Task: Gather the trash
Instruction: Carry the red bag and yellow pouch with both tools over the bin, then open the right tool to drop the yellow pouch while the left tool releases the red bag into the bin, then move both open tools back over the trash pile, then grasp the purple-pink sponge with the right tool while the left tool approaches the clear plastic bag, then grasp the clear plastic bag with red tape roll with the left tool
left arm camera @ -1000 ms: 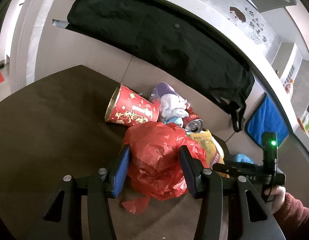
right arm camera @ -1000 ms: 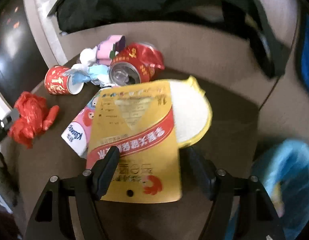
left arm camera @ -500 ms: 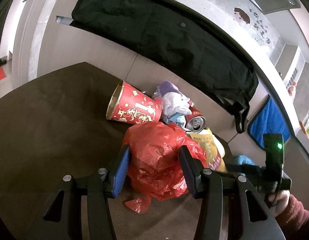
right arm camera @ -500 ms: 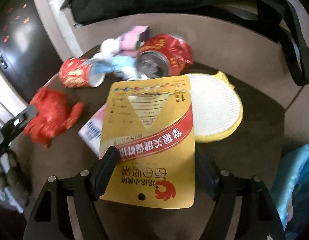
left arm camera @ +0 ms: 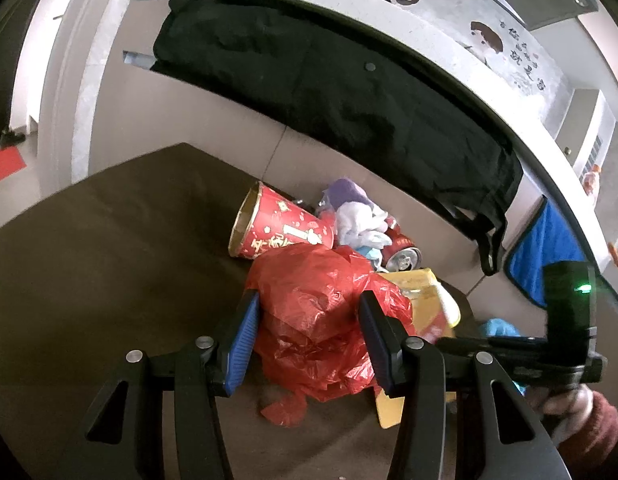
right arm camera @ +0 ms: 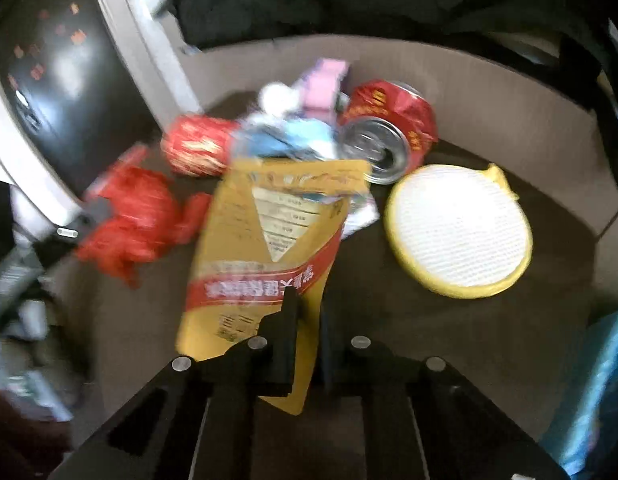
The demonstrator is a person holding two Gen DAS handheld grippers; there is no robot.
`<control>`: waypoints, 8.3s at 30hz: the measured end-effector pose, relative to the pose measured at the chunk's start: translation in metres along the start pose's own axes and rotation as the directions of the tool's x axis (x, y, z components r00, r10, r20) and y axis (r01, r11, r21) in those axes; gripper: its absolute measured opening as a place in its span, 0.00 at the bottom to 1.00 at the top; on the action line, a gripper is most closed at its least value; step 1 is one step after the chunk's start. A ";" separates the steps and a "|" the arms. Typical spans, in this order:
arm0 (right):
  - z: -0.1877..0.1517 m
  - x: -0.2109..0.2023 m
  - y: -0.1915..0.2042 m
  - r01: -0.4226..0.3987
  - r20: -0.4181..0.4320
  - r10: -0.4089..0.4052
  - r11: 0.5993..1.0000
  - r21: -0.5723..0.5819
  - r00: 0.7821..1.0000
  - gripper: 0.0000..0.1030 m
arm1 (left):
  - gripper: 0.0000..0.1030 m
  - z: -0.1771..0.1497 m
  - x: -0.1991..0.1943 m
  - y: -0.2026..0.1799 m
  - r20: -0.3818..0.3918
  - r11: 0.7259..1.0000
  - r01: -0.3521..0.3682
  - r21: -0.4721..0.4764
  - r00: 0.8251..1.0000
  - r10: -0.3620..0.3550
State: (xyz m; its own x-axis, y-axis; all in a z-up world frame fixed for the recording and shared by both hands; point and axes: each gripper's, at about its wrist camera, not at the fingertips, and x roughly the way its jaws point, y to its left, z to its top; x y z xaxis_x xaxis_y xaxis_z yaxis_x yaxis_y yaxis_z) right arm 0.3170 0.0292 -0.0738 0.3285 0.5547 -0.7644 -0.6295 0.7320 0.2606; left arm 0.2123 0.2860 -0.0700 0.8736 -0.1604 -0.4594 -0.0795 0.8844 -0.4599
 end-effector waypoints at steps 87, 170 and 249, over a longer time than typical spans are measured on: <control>-0.138 -0.230 -0.227 0.322 0.297 -0.457 0.855 0.407 0.839 0.01 | 0.48 -0.093 0.150 -0.398 -0.354 0.836 0.301 0.459 0.925 -0.138; 0.164 0.113 0.007 0.375 0.106 -0.370 0.926 -0.038 0.923 0.44 | 0.93 0.052 0.024 0.023 0.064 0.990 -0.137 0.011 0.989 0.136; -0.032 -0.085 -0.078 0.228 0.339 -0.250 0.968 0.104 0.907 0.59 | 0.18 0.088 0.108 -0.086 -0.179 0.935 -0.048 0.352 0.977 0.118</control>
State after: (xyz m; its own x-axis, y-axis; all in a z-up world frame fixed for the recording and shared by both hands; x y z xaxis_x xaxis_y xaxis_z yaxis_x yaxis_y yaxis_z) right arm 0.3153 -0.0876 -0.0484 0.6938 0.4542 -0.5589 -0.4611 0.8763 0.1397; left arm 0.3560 0.2310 -0.0133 0.7581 -0.1310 -0.6388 0.0527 0.9887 -0.1402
